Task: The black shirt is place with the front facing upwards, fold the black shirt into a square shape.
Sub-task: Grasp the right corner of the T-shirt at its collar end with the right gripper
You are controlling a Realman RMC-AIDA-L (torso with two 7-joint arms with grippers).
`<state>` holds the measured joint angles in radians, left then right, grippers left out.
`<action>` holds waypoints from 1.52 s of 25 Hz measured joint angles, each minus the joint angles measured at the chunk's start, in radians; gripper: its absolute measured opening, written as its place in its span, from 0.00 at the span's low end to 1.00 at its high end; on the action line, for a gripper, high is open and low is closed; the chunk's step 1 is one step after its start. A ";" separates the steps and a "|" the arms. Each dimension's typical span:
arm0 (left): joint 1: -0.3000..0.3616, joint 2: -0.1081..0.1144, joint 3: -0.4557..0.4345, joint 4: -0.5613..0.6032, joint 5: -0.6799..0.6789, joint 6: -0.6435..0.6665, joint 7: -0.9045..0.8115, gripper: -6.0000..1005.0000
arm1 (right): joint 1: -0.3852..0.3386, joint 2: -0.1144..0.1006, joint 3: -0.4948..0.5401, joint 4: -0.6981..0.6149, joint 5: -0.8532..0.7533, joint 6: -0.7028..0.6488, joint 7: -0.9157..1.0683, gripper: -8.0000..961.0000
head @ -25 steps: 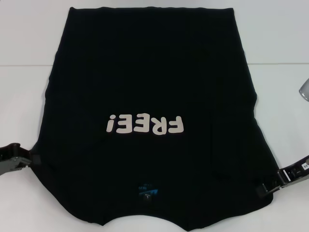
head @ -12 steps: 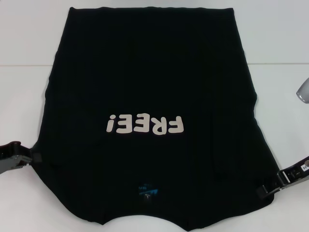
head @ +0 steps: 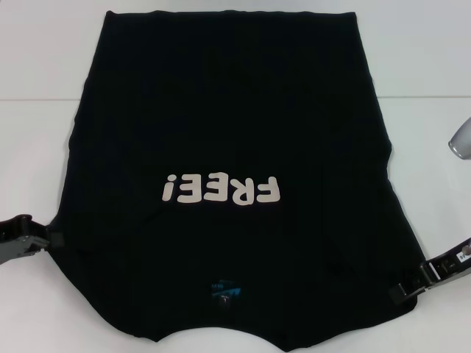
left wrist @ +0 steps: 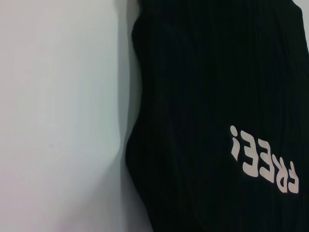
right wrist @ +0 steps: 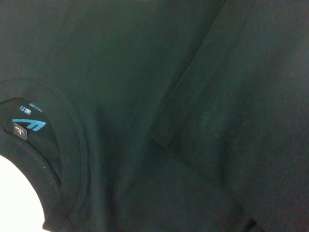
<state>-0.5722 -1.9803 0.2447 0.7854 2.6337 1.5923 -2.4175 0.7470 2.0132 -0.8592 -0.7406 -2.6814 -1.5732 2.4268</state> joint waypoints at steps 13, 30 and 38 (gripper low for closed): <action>0.004 0.000 -0.003 0.000 0.000 0.003 0.003 0.03 | 0.001 0.008 -0.030 -0.012 0.002 -0.002 -0.006 0.31; 0.009 0.000 -0.003 0.000 -0.012 0.019 0.018 0.03 | -0.001 0.005 -0.014 -0.040 0.012 -0.014 -0.024 0.07; 0.015 0.001 -0.022 0.004 -0.014 0.045 0.029 0.03 | -0.013 -0.017 0.080 -0.046 0.073 -0.078 -0.103 0.08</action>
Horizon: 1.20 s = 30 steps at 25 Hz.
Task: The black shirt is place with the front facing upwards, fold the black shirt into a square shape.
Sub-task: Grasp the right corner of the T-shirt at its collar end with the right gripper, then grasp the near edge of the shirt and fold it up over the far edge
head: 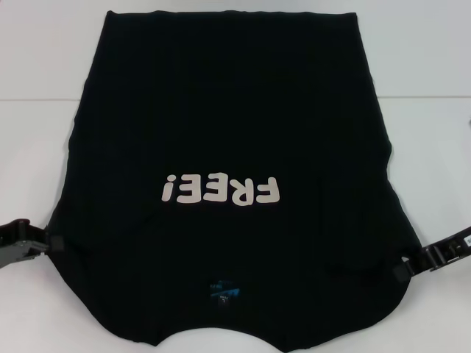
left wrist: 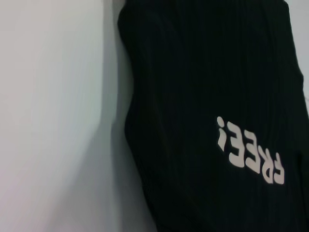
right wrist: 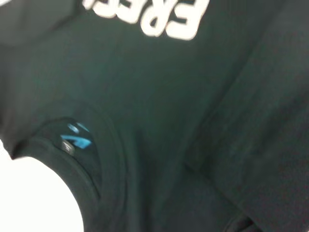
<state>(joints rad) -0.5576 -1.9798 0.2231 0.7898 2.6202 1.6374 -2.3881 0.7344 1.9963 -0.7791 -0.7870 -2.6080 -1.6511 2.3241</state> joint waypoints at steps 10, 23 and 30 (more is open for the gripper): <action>0.008 0.015 -0.062 0.000 -0.011 0.058 0.065 0.03 | -0.027 -0.015 0.090 0.010 0.046 -0.015 -0.045 0.08; 0.026 0.025 -0.058 -0.001 0.091 0.290 0.084 0.03 | -0.070 -0.037 0.075 0.021 0.018 -0.187 -0.211 0.08; 0.035 0.015 0.019 0.002 0.217 0.426 0.123 0.03 | -0.090 -0.030 0.054 0.026 -0.047 -0.316 -0.335 0.08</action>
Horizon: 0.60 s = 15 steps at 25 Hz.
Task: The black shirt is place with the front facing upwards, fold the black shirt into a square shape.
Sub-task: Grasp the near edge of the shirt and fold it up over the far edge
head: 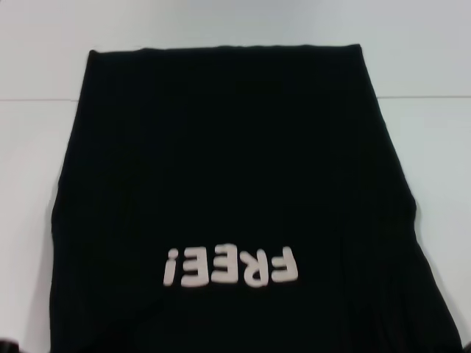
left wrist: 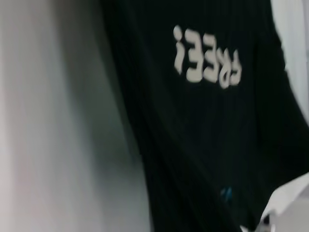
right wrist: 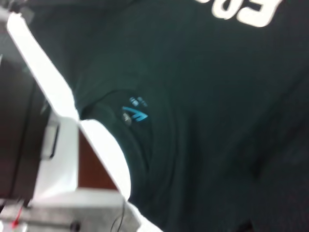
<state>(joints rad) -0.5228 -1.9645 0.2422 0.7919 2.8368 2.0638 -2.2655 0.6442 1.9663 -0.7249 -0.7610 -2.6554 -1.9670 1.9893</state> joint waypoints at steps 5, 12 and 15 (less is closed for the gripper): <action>0.004 -0.011 0.056 -0.001 0.012 0.005 0.003 0.03 | 0.001 0.019 -0.016 0.007 -0.032 -0.004 0.010 0.08; -0.025 0.010 -0.049 -0.023 -0.092 -0.010 0.004 0.03 | 0.015 0.010 0.109 0.043 0.025 0.054 0.085 0.08; -0.037 0.021 -0.114 -0.044 -0.166 -0.053 -0.022 0.03 | 0.014 -0.029 0.224 0.121 0.108 0.103 0.123 0.08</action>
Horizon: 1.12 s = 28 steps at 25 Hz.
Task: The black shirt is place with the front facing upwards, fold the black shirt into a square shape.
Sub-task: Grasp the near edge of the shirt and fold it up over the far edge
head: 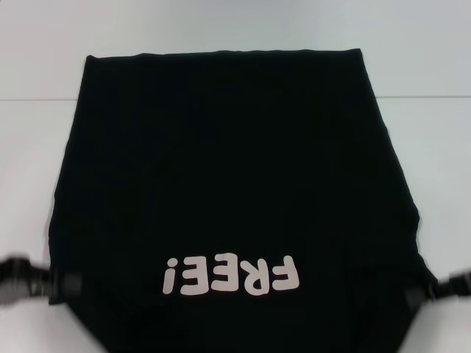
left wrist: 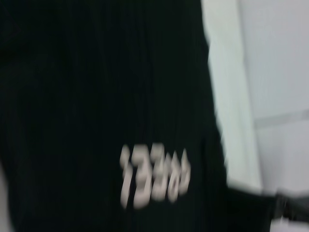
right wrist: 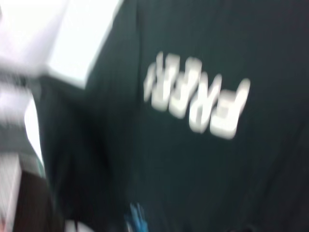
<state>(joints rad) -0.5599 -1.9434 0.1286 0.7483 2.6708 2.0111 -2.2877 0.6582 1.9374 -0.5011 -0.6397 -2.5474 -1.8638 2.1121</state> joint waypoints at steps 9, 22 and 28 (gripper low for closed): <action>0.014 0.009 -0.135 -0.116 -0.305 -0.271 -0.029 0.03 | -0.084 -0.028 0.169 0.108 0.304 0.161 0.009 0.09; 0.014 -0.063 -0.132 -0.299 -0.590 -0.646 0.226 0.03 | -0.142 0.095 0.188 0.209 0.692 0.505 -0.305 0.09; -0.023 -0.077 -0.128 -0.312 -0.627 -0.713 0.322 0.03 | -0.078 0.122 0.188 0.236 0.728 0.612 -0.404 0.09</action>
<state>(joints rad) -0.5831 -2.0205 0.0001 0.4366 2.0435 1.2984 -1.9659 0.5805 2.0596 -0.3131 -0.4036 -1.8190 -1.2520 1.7084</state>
